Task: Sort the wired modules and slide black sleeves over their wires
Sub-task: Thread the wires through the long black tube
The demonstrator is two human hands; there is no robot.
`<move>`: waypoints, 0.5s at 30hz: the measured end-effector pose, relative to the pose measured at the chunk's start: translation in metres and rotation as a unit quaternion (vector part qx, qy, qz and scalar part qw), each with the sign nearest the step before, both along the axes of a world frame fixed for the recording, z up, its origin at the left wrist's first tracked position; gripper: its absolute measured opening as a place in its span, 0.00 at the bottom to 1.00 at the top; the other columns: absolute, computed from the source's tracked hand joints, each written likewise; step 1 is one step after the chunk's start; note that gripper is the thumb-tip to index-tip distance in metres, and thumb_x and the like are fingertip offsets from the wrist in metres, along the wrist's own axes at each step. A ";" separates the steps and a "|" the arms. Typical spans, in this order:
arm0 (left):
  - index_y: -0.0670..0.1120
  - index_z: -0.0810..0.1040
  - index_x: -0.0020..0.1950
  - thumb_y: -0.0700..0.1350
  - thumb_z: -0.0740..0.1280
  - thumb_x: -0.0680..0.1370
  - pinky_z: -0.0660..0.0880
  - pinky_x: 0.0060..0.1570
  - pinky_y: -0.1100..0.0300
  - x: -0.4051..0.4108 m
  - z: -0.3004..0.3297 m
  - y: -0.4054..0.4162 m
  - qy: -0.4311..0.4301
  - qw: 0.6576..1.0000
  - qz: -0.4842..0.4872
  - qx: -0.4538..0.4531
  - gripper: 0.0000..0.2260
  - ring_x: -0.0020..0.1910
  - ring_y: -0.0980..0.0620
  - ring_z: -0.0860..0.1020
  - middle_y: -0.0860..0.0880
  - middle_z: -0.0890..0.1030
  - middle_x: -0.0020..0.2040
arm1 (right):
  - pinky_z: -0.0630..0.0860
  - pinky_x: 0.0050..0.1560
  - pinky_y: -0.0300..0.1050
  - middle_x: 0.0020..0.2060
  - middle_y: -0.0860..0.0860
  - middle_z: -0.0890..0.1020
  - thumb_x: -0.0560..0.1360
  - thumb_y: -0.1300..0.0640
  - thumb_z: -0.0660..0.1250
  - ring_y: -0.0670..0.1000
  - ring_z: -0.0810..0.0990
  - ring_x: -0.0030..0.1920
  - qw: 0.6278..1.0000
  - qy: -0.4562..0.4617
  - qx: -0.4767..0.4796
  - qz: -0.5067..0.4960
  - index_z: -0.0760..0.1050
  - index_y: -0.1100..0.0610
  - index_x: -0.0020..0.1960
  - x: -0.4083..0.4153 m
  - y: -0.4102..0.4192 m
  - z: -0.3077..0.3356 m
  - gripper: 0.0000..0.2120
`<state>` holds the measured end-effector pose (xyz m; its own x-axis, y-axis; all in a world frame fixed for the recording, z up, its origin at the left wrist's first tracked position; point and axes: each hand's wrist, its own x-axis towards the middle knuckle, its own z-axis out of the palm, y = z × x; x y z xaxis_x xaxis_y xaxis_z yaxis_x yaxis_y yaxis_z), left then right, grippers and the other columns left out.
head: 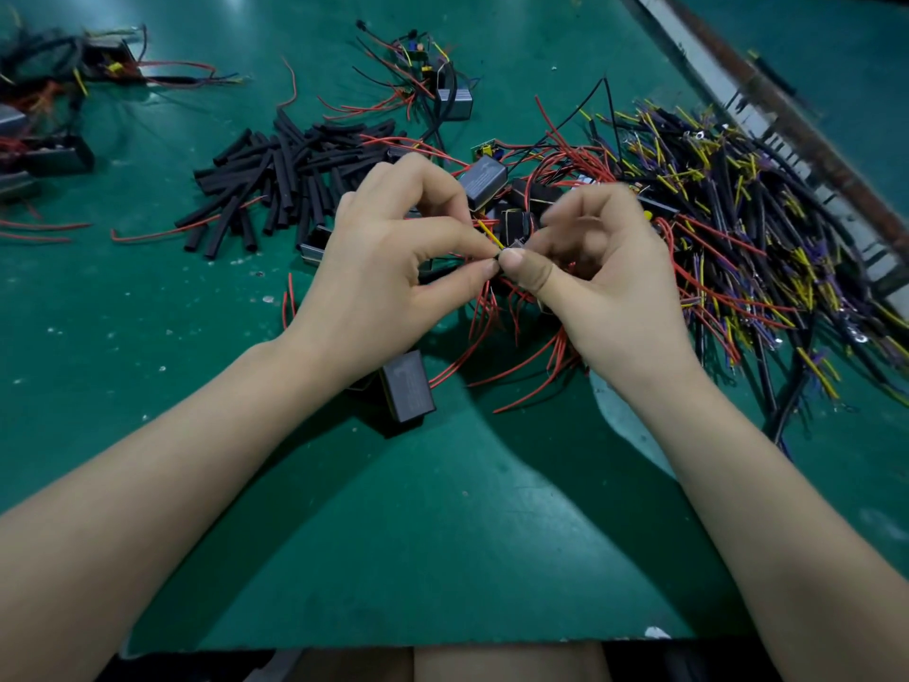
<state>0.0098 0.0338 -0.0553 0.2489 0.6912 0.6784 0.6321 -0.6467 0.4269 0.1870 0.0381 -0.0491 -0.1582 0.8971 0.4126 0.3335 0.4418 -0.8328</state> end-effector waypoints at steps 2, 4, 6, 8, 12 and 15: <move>0.45 0.85 0.44 0.45 0.72 0.74 0.70 0.44 0.40 -0.001 0.000 0.001 0.008 1.000 -0.006 -0.005 0.04 0.46 0.45 0.73 0.50 0.72 0.45 | 0.68 0.42 0.33 0.34 0.43 0.79 0.72 0.60 0.73 0.41 0.76 0.37 0.999 -0.021 0.031 0.011 0.70 0.44 0.52 0.000 0.000 0.000 0.16; 0.45 0.85 0.45 0.45 0.71 0.74 0.70 0.45 0.40 -0.001 -0.001 0.002 0.020 1.000 -0.009 -0.010 0.05 0.47 0.44 0.74 0.48 0.73 0.46 | 0.69 0.44 0.36 0.36 0.41 0.78 0.73 0.58 0.71 0.43 0.75 0.39 0.995 -0.069 0.067 0.004 0.74 0.45 0.49 -0.001 -0.001 -0.002 0.11; 0.45 0.85 0.45 0.45 0.71 0.74 0.70 0.45 0.40 -0.002 -0.001 0.002 0.032 0.999 -0.012 -0.015 0.05 0.47 0.43 0.74 0.47 0.74 0.46 | 0.70 0.46 0.40 0.39 0.39 0.78 0.74 0.56 0.71 0.45 0.75 0.41 0.991 -0.100 0.090 -0.023 0.76 0.45 0.46 -0.002 -0.002 -0.005 0.07; 0.46 0.85 0.45 0.46 0.71 0.74 0.70 0.44 0.41 -0.003 0.000 0.002 0.050 0.999 -0.009 -0.007 0.05 0.47 0.43 0.74 0.46 0.75 0.46 | 0.69 0.46 0.38 0.39 0.36 0.76 0.73 0.55 0.71 0.44 0.74 0.42 0.989 -0.105 0.091 -0.048 0.77 0.47 0.47 -0.003 -0.003 -0.007 0.05; 0.45 0.84 0.46 0.46 0.69 0.76 0.69 0.42 0.44 -0.005 0.002 0.002 0.090 0.996 0.001 0.022 0.06 0.47 0.43 0.74 0.44 0.76 0.47 | 0.69 0.50 0.40 0.39 0.32 0.73 0.73 0.54 0.70 0.44 0.72 0.45 0.982 -0.133 0.105 -0.078 0.80 0.54 0.48 -0.005 -0.005 -0.007 0.05; 0.45 0.83 0.48 0.47 0.65 0.77 0.69 0.43 0.44 -0.007 0.004 0.003 0.102 0.995 0.001 0.008 0.08 0.47 0.43 0.73 0.45 0.75 0.47 | 0.72 0.52 0.56 0.40 0.35 0.73 0.74 0.52 0.69 0.47 0.72 0.48 0.976 -0.161 0.122 -0.078 0.80 0.57 0.47 -0.007 -0.007 -0.005 0.08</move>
<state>0.0029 0.0365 -0.0514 0.3808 0.6812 0.6253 0.7057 -0.6510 0.2794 0.1803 0.0310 -0.0543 -0.1846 0.8013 0.5690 0.6399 0.5375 -0.5493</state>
